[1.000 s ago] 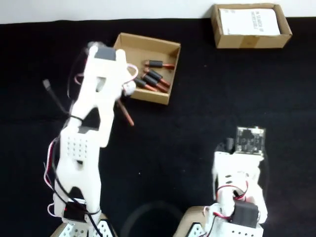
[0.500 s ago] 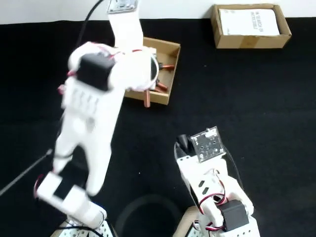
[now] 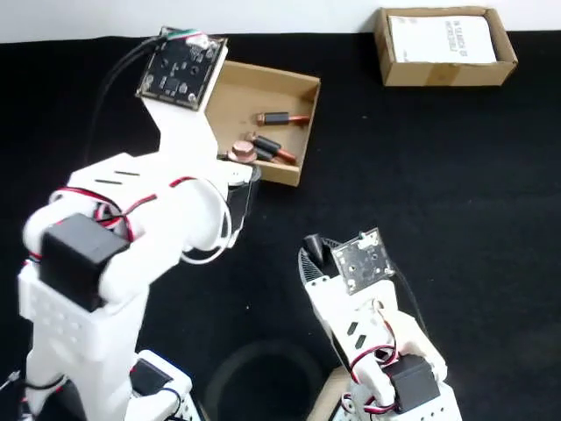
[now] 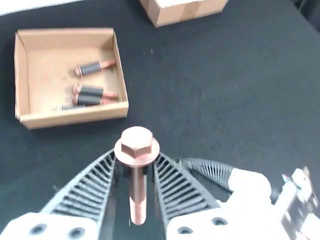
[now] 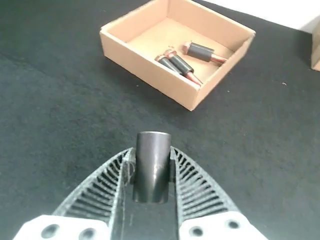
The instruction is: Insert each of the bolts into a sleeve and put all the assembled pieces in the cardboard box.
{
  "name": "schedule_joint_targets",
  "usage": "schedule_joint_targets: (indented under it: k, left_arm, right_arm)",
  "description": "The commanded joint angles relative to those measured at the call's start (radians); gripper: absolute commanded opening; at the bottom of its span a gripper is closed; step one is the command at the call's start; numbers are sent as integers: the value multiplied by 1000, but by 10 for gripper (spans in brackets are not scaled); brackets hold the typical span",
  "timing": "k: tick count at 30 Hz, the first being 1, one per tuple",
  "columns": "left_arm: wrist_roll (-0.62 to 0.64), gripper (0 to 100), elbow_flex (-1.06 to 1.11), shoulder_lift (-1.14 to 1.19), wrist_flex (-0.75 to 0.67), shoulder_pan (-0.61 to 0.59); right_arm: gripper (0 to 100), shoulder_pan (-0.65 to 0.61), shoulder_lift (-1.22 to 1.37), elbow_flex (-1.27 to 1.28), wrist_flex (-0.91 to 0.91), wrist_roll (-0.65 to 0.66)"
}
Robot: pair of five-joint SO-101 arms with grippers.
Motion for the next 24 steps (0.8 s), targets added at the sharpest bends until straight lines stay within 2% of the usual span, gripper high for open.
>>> schedule_joint_targets:
  k: [1, 7, 11, 14, 19, 24]
  left_arm:
    - [-6, 9, 220, -87, -249, 12]
    - [-5, 9, 526, -173, -646, 16]
    - [-5, 9, 645, -200, -807, 16]
    - [11, 9, 665, -202, -844, 19]
    - [155, 9, 665, -202, -842, 39]
    - [181, 9, 665, -202, -792, 50]
  right_arm:
    - [6, -36, -12, -58, -77, -3]
    - [6, -58, -12, -48, -252, -5]
    - [6, -50, -12, -48, -286, -74]
    - [6, -50, -12, -30, -288, -86]
    - [6, -48, -12, -18, -288, -81]
    - [6, -21, -12, -15, -340, -80]
